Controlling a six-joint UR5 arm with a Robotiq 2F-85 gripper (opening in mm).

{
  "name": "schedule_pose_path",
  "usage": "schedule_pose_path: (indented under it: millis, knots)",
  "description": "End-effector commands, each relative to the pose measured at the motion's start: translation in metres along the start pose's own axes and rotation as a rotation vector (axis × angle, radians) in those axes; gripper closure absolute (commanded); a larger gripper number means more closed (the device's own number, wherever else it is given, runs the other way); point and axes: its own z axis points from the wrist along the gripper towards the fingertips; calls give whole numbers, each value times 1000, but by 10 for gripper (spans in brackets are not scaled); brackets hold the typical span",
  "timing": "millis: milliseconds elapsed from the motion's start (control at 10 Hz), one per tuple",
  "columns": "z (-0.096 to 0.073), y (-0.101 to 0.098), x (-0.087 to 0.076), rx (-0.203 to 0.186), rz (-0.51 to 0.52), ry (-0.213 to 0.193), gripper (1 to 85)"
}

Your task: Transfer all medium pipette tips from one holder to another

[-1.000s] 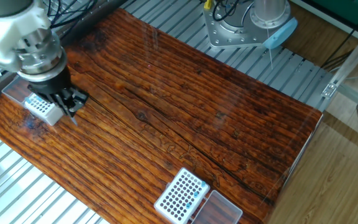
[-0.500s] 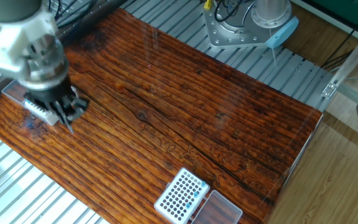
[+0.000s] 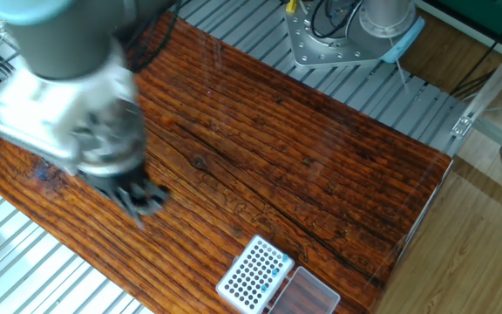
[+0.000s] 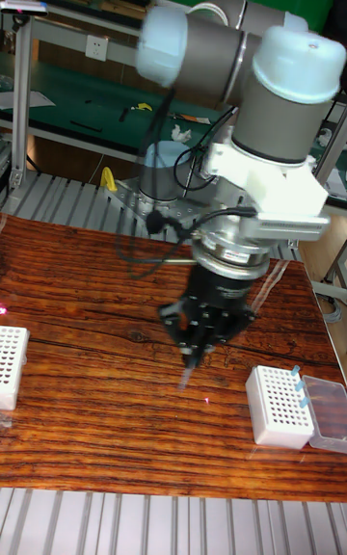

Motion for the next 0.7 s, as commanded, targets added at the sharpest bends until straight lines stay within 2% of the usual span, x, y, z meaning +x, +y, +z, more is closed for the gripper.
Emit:
schedule_pose_path:
  millis: [0, 200, 300, 400, 500, 600]
  knots:
    - [8, 66, -1, -64, 140, -45, 843]
    - [10, 62, 3, -33, 157, -41, 843]
    - [11, 57, 7, -11, 122, -28, 843]
    - [11, 46, 16, 33, 29, 4, 843]
    - [10, 34, 17, 78, -105, 14, 843]
    - [10, 35, 15, 75, -195, 11, 843]
